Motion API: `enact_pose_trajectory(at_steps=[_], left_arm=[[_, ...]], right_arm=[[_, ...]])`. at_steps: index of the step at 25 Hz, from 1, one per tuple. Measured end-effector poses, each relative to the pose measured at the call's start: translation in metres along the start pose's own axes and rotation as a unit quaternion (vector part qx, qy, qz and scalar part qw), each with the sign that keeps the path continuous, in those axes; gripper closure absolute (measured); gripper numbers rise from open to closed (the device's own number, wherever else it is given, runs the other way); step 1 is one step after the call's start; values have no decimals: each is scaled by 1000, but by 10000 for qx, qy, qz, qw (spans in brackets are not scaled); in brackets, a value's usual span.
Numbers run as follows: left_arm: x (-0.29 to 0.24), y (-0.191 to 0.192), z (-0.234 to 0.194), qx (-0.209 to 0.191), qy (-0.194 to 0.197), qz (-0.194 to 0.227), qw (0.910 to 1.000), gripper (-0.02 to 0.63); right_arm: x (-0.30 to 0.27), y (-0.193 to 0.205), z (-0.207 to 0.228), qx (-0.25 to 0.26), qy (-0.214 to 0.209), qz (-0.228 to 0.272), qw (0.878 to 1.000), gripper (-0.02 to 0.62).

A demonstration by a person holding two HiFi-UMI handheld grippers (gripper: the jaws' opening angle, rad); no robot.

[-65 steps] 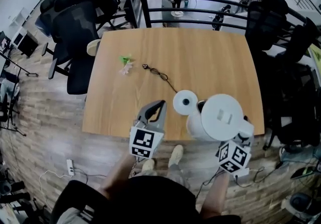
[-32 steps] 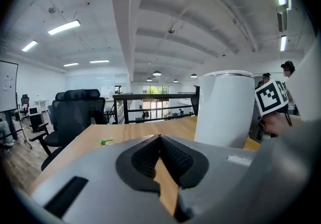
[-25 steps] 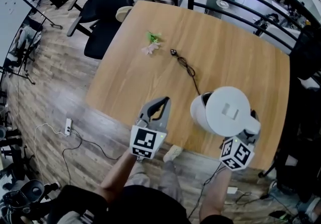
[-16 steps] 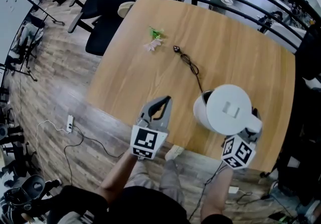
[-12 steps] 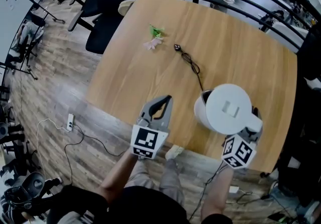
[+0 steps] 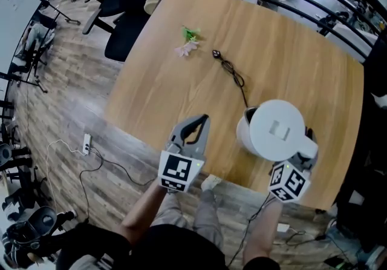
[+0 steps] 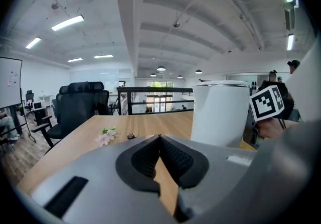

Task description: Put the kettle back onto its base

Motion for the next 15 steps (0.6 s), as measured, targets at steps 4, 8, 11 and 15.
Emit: enact_pose_trajectory(at_steps=[4, 8, 11, 15], left_arm=[[-2, 3, 2, 31, 2, -24, 10000, 606], [-4, 6, 3, 46, 11, -54, 10000, 606], [-5, 6, 4, -2, -5, -12, 10000, 606], [-7, 8, 5, -41, -10, -24, 10000, 606]], right_arm=[[-2, 6, 3, 15, -4, -10, 10000, 543], [-5, 9, 4, -44, -19, 21, 10000, 543], [-6, 9, 4, -40, 6, 13, 10000, 543], [-7, 16, 7, -13, 14, -11, 10000, 543]])
Point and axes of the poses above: the fingertips, and each gripper's own axes: x backward along the fingers, z to its right, y out of its underside, the point moved 2 cm from there along x, backward along the fingers, and after that the axes turned 15 degrees about -x, right-handed, at the moved point
